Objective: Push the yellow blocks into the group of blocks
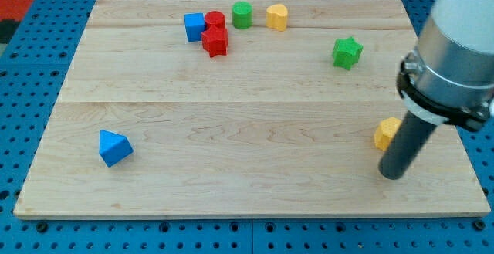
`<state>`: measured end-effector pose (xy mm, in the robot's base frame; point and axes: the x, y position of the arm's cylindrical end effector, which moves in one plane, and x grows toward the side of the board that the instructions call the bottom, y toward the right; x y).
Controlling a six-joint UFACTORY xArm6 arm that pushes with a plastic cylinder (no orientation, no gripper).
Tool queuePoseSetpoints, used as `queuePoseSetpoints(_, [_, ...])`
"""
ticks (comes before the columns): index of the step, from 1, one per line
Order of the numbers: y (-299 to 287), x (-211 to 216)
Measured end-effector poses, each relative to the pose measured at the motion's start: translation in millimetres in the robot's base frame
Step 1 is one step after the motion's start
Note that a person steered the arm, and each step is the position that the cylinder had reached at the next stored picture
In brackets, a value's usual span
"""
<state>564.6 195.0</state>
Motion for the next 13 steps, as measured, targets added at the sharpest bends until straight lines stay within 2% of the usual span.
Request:
queuePoseSetpoints(1, [32,-19])
queuePoseSetpoints(2, [-17,-49])
queuePoseSetpoints(3, [-53,-98])
queuePoseSetpoints(5, [-10,-97])
queuePoseSetpoints(6, [-27,-134])
queuePoseSetpoints(8, [-139,-198])
queuePoseSetpoints(9, [-103,-208])
queuePoseSetpoints(10, [-92,-179])
queuePoseSetpoints(12, [-45,-226])
queuePoseSetpoints(13, [-88,-233])
